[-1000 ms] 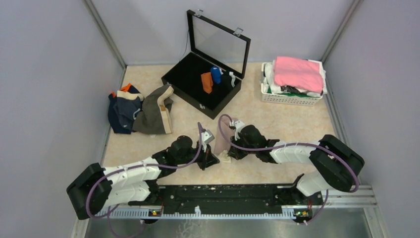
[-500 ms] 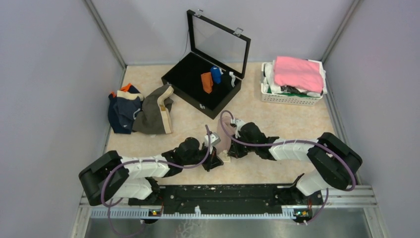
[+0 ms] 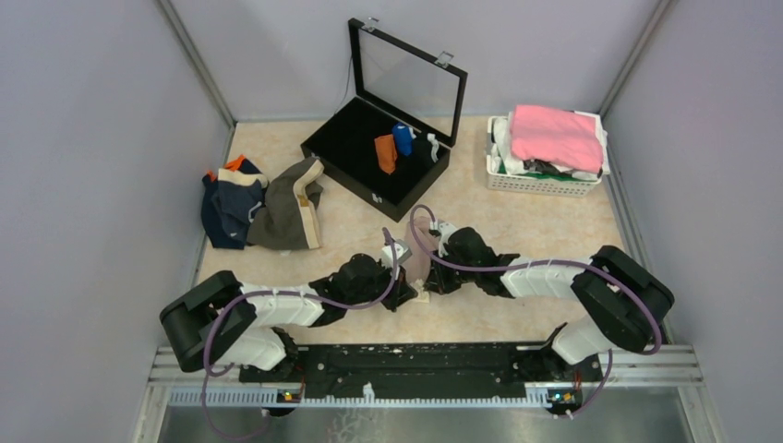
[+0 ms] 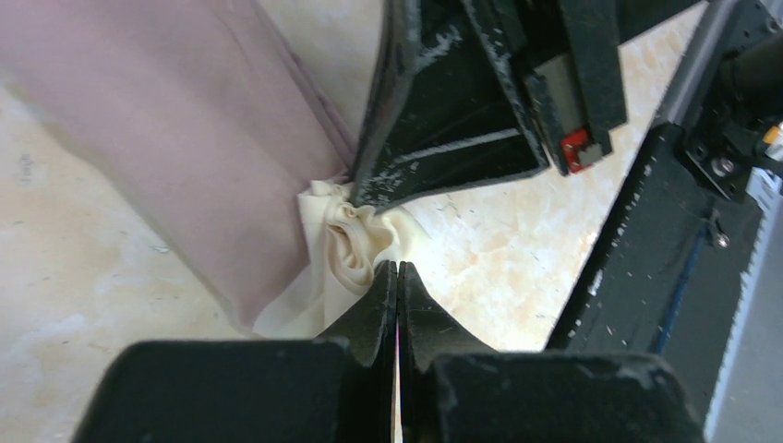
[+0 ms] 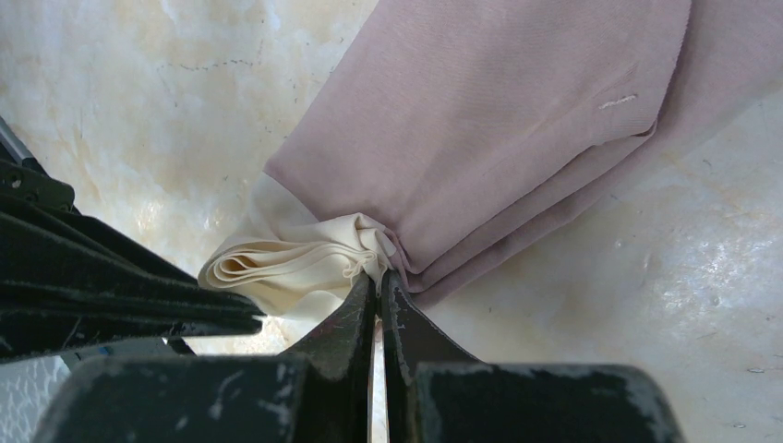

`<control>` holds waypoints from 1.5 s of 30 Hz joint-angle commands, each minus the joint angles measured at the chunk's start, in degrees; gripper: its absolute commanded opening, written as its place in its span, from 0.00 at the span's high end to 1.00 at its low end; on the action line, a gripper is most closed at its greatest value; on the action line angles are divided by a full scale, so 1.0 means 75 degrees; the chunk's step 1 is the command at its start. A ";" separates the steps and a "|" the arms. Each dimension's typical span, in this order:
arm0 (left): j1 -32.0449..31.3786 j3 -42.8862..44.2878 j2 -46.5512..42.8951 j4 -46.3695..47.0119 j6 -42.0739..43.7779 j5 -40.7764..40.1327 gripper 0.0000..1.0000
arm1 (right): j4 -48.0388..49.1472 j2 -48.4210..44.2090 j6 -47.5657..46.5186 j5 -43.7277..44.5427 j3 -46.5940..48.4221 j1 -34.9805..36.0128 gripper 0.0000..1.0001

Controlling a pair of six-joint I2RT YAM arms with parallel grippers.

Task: Roll the underwear
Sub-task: Roll the underwear to the center of the board.

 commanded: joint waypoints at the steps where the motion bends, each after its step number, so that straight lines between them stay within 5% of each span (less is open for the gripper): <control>1: -0.0037 0.0156 0.0062 0.0336 -0.0090 -0.0930 1.00 | -0.0186 0.0142 0.0014 -0.0077 0.0157 -0.0077 1.00; 17: -0.0025 0.0126 0.0570 -0.0061 -0.0272 -0.2279 1.00 | -0.0256 -0.0280 0.0074 -0.0081 0.0186 -0.0129 0.87; 35: -0.0025 0.0298 0.0869 -0.0120 -0.0193 -0.2127 1.00 | -0.1129 -0.1935 0.0102 0.1271 0.0151 -0.0122 0.77; 45: -0.0025 0.0396 0.0939 -0.0169 -0.0163 -0.2052 1.00 | 0.0757 -0.1545 0.1133 -0.0639 -0.0237 -0.0112 1.00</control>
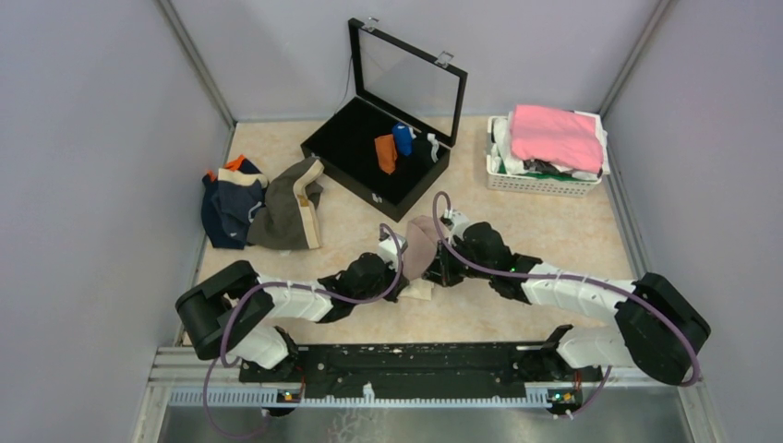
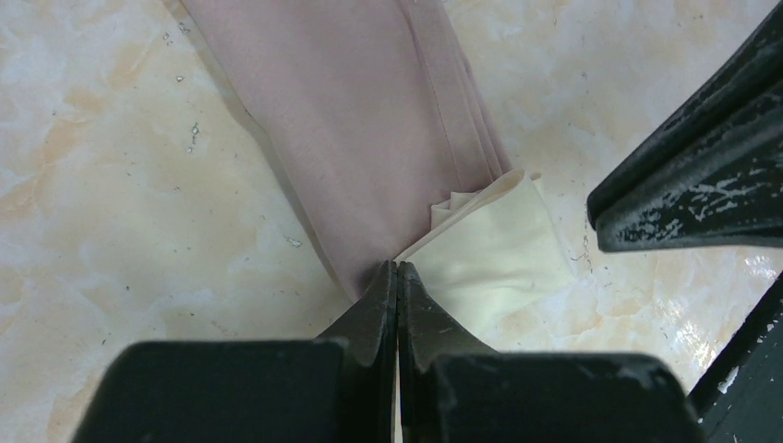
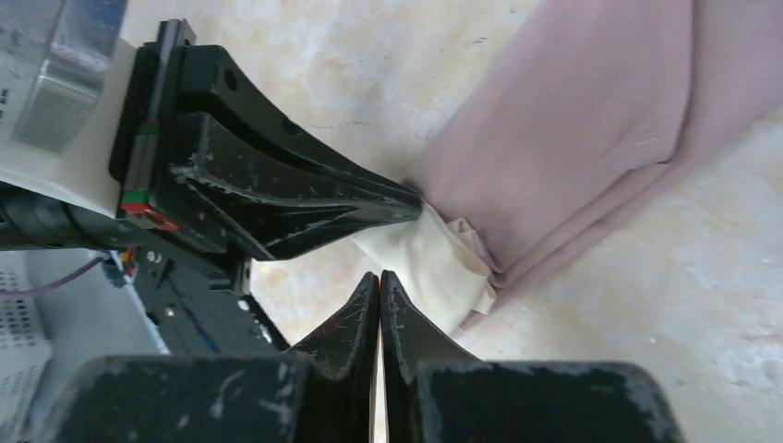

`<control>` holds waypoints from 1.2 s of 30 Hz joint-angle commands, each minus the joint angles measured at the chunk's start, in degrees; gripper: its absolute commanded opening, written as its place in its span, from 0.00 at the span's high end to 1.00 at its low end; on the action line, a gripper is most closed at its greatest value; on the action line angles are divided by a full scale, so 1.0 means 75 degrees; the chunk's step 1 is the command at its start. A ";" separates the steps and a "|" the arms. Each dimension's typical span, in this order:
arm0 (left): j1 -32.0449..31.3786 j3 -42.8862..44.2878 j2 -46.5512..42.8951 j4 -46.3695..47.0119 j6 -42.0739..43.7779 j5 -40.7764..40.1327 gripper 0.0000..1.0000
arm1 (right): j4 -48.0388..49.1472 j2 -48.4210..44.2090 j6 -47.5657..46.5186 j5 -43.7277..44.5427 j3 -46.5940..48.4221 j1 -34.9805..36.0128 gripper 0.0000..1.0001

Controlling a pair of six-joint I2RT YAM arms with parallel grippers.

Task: Roll the underwear
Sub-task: Roll the underwear to the center of the board.

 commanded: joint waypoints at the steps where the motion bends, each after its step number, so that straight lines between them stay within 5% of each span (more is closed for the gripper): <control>1: -0.0028 0.0123 0.0131 -0.0033 0.0038 0.0113 1.00 | 0.1178 0.0342 0.0636 -0.0631 -0.0157 -0.0047 1.00; 6: -0.0028 0.0133 0.0130 -0.0032 0.0073 0.0147 1.00 | 0.1465 0.1097 0.0677 -0.0290 -0.0156 -0.0045 1.00; 14: -0.0028 0.0122 0.0054 -0.0070 0.0109 0.0091 1.00 | -0.0060 0.1593 0.0473 0.1108 0.0134 -0.0014 1.00; 29: -0.0028 0.0691 -0.1407 -0.0994 0.0067 0.0138 1.00 | -0.0275 0.1862 0.0496 0.0865 0.0172 0.0027 1.00; 36: -0.0028 0.0735 -0.1381 -0.0759 0.0096 0.1072 1.00 | -0.0220 0.1871 0.0497 0.0812 0.0158 0.0036 1.00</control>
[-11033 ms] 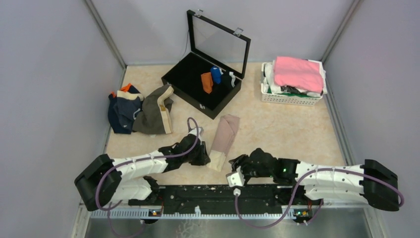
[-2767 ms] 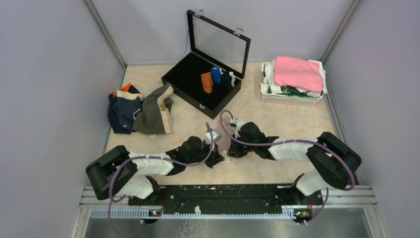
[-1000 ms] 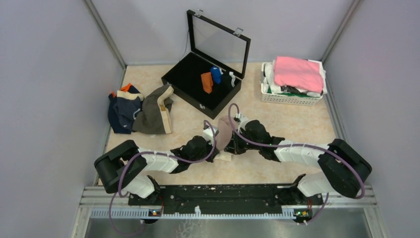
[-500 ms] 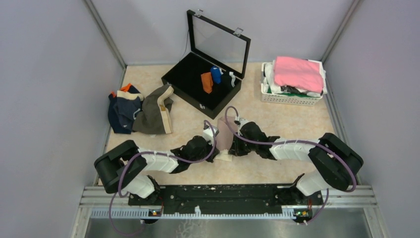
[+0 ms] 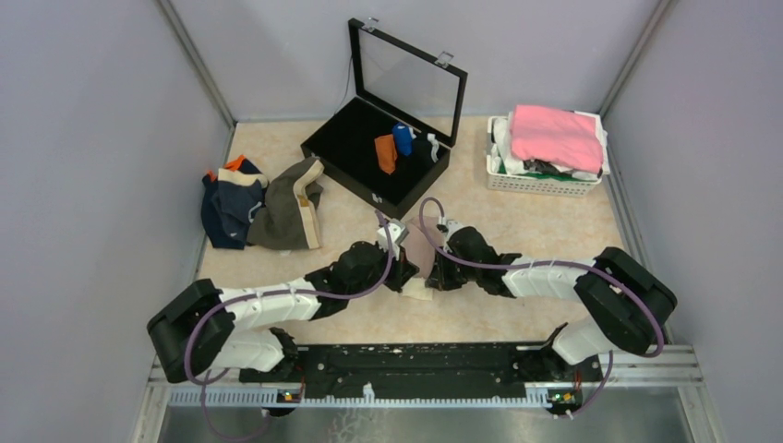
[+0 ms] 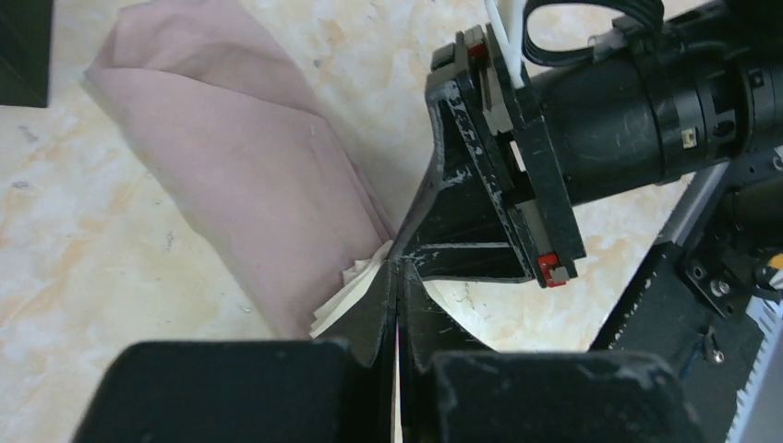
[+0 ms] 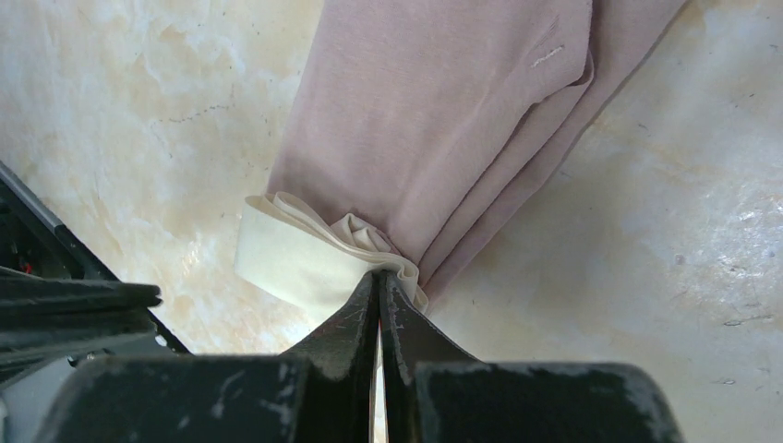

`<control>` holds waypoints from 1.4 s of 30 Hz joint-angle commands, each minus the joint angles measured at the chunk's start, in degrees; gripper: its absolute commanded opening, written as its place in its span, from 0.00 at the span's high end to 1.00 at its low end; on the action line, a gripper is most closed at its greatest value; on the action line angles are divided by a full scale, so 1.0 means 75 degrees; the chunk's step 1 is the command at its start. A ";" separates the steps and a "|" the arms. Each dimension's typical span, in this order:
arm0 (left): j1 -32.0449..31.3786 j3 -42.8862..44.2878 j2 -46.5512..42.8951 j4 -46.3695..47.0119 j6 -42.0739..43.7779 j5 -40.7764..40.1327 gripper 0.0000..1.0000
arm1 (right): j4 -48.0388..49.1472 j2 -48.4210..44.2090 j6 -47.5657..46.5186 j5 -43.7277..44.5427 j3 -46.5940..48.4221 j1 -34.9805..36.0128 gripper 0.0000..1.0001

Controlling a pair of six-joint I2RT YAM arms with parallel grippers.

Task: Roll the underwear
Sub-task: Roll the underwear to the center of the board.

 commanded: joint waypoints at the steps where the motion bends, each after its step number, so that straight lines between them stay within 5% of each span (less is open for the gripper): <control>1: -0.0028 0.0025 0.0276 0.0355 0.0079 0.0805 1.00 | -0.0430 0.0233 -0.0091 0.0289 0.0081 0.0023 1.00; 6: -0.0028 -0.0229 0.1014 0.0864 -0.0143 0.0786 1.00 | -0.0429 0.0281 -0.0079 0.0247 0.0095 0.0027 1.00; 12: -0.0028 -0.0522 0.1530 0.0757 -0.0623 -0.1106 1.00 | -0.0452 0.0141 -0.0169 0.0249 0.0070 0.0026 1.00; 19: -0.0028 -0.0760 0.1769 0.0876 -0.0717 -0.0968 1.00 | 0.0269 -0.0708 -0.0385 0.0383 -0.0207 0.0023 0.81; 25: -0.0028 -0.0729 0.1909 0.0751 -0.0683 -0.0881 1.00 | 0.2914 -0.2029 -0.1042 0.1003 -0.1728 0.0022 0.64; 32: -0.0028 -0.0687 0.1959 0.0674 -0.0645 -0.0804 1.00 | 0.4845 -0.2740 -0.3073 0.0981 -0.2543 0.0054 0.59; 38: -0.0026 -0.0651 0.1980 0.0657 -0.0619 -0.0707 1.00 | 0.2957 -0.2994 -0.7625 0.1811 -0.1759 0.1627 0.59; 42: -0.0027 -0.0627 0.1963 0.0621 -0.0606 -0.0665 1.00 | 0.1523 -0.3095 -0.9366 0.1707 -0.1496 0.2408 0.56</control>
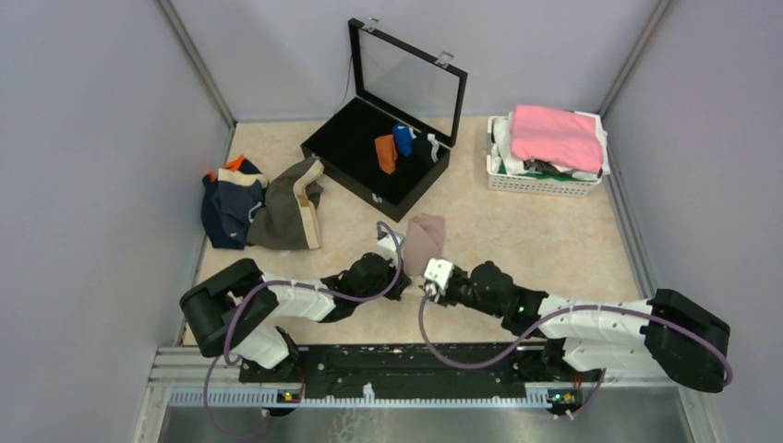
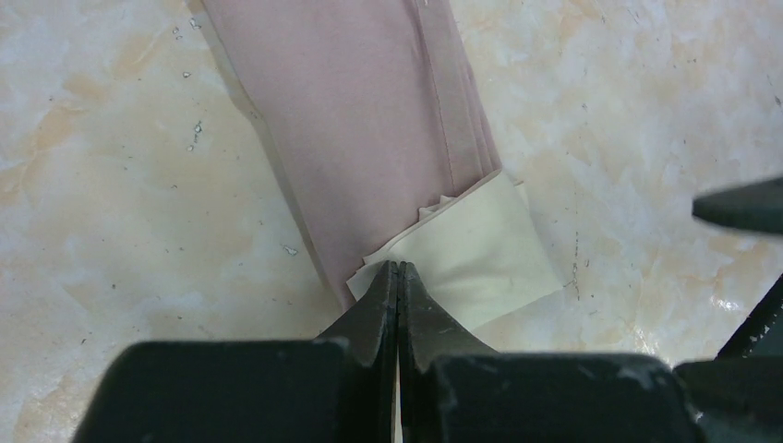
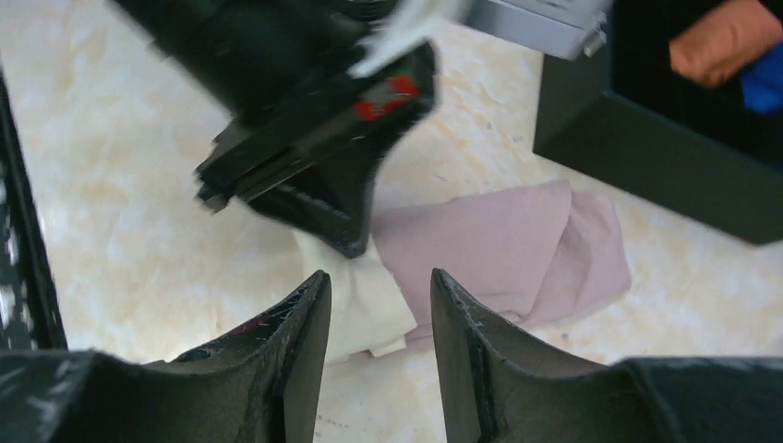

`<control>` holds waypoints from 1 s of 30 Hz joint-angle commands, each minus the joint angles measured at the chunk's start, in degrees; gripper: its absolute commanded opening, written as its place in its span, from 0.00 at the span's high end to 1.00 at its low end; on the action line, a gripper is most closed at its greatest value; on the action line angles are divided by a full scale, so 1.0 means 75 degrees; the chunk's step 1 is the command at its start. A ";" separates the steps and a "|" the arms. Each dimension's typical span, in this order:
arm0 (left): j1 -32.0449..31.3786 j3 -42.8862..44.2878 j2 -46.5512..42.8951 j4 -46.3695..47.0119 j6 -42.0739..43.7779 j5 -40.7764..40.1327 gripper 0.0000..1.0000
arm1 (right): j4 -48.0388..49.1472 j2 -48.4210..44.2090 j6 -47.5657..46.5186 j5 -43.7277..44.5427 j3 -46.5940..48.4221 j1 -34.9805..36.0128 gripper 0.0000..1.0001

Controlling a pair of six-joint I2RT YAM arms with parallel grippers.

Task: Roll the underwear
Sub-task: Roll the underwear to the center of the board.

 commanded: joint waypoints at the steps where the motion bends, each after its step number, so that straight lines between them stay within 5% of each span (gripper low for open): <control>1: 0.0001 -0.0062 0.0237 -0.0480 0.0119 0.0014 1.00 | -0.1446 -0.0208 -0.3143 0.0124 0.0357 0.0667 0.55; 8: 0.0007 0.0008 0.0314 -0.0510 0.0207 0.0042 1.00 | -0.1430 0.0019 -0.4151 0.0037 -0.0077 0.1016 0.46; 21: 0.0013 -0.0038 0.0297 -0.0424 0.0234 0.0123 1.00 | 0.0262 0.1987 -0.5772 0.0729 -0.0275 0.1195 0.46; 30: 0.0013 -0.0033 0.0301 -0.0411 0.0254 0.0149 1.00 | 0.0276 0.2781 -0.6119 0.0992 -0.0111 0.1196 0.50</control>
